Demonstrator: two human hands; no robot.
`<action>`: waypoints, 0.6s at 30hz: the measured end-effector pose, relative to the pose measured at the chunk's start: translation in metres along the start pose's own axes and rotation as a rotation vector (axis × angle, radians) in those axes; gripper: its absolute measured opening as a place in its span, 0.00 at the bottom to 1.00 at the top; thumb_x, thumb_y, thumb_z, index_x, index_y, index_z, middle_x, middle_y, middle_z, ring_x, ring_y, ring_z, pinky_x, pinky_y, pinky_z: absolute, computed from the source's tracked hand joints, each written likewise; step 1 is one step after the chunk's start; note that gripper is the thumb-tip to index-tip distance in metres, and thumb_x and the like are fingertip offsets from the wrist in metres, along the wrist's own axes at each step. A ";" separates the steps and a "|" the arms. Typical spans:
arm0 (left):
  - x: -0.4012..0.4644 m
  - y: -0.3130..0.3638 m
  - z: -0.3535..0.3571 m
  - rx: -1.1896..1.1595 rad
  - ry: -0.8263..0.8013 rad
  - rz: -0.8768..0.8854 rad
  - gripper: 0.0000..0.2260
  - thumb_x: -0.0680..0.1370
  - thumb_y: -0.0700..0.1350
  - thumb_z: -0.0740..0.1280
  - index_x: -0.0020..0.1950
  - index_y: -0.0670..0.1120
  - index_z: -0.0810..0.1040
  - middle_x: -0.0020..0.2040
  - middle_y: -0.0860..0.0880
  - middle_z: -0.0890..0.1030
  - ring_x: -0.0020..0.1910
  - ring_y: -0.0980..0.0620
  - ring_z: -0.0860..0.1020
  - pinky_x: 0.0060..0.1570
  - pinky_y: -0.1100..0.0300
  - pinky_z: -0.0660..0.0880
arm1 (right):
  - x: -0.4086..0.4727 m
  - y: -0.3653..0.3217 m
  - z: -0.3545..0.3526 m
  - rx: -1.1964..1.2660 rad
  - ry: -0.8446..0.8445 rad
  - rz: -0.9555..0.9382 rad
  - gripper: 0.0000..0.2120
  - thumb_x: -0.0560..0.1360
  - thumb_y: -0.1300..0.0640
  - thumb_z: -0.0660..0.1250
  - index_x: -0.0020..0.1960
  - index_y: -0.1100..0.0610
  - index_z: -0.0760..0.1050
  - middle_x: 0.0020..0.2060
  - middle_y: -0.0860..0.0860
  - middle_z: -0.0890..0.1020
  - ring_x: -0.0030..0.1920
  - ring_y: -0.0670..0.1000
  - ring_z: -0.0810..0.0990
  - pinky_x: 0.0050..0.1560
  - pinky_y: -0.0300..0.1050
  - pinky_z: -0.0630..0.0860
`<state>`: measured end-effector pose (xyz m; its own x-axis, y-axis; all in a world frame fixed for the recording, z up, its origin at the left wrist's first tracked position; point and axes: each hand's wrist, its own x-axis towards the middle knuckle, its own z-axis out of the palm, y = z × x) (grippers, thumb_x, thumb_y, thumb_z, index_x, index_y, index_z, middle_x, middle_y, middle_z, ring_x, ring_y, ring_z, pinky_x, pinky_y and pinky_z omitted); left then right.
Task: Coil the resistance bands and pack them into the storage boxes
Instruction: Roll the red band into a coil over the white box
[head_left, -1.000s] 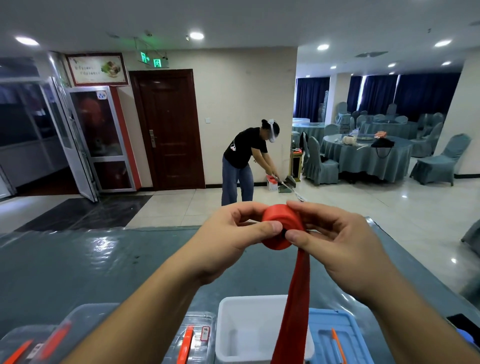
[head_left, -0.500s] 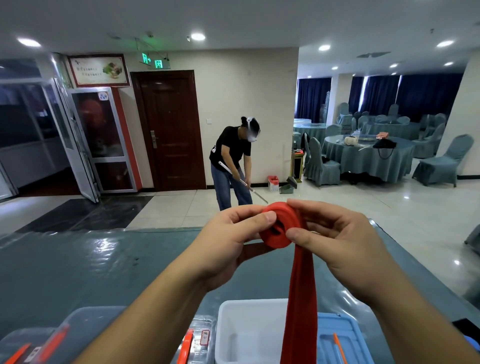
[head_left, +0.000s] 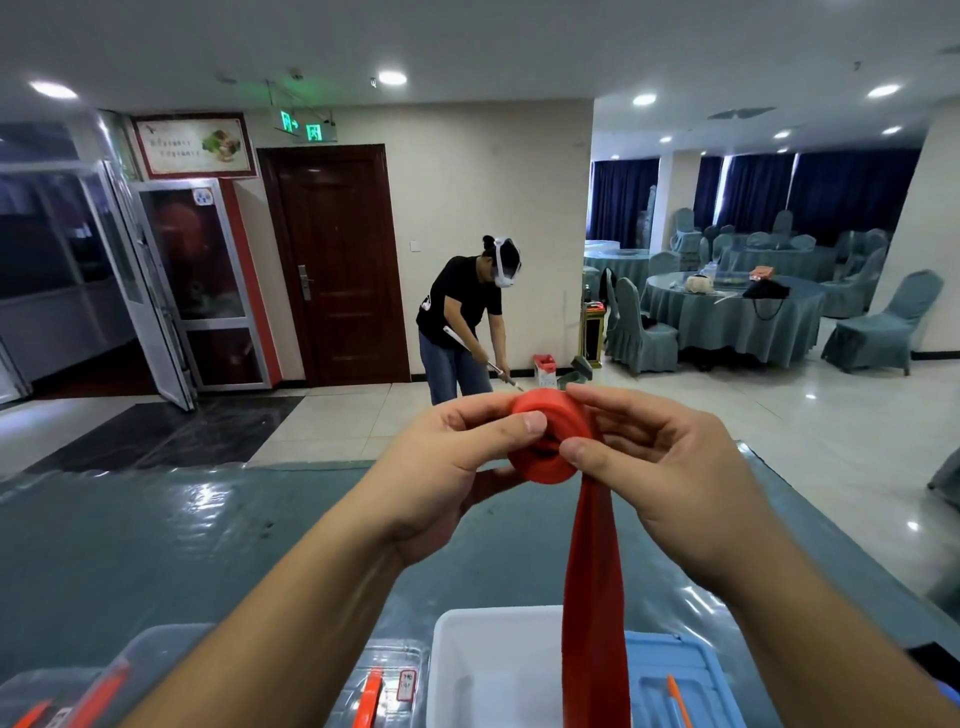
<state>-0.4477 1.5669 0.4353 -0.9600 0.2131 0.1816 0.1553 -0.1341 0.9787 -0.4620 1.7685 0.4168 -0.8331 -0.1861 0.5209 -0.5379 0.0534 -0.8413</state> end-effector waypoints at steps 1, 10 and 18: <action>0.000 0.000 0.000 0.016 0.002 -0.001 0.16 0.72 0.47 0.73 0.58 0.43 0.85 0.54 0.42 0.86 0.54 0.47 0.84 0.55 0.54 0.81 | 0.001 0.000 -0.001 0.004 -0.009 0.000 0.27 0.65 0.51 0.78 0.63 0.51 0.82 0.54 0.48 0.88 0.58 0.49 0.86 0.65 0.53 0.79; 0.004 0.017 -0.003 0.083 0.022 -0.033 0.18 0.67 0.44 0.76 0.57 0.41 0.84 0.50 0.42 0.86 0.48 0.47 0.85 0.51 0.52 0.84 | 0.014 -0.015 -0.009 -0.075 -0.128 0.040 0.22 0.68 0.59 0.80 0.61 0.49 0.83 0.52 0.48 0.88 0.56 0.48 0.86 0.63 0.51 0.80; 0.003 0.015 -0.001 0.167 -0.042 -0.096 0.19 0.68 0.43 0.79 0.57 0.40 0.83 0.53 0.38 0.85 0.53 0.43 0.85 0.55 0.50 0.83 | 0.015 -0.019 -0.013 -0.148 -0.198 0.041 0.18 0.70 0.66 0.78 0.56 0.50 0.85 0.48 0.49 0.89 0.52 0.49 0.88 0.59 0.52 0.83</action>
<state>-0.4487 1.5644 0.4506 -0.9622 0.2581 0.0869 0.1032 0.0502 0.9934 -0.4656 1.7771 0.4424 -0.8210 -0.3688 0.4357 -0.5291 0.2048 -0.8235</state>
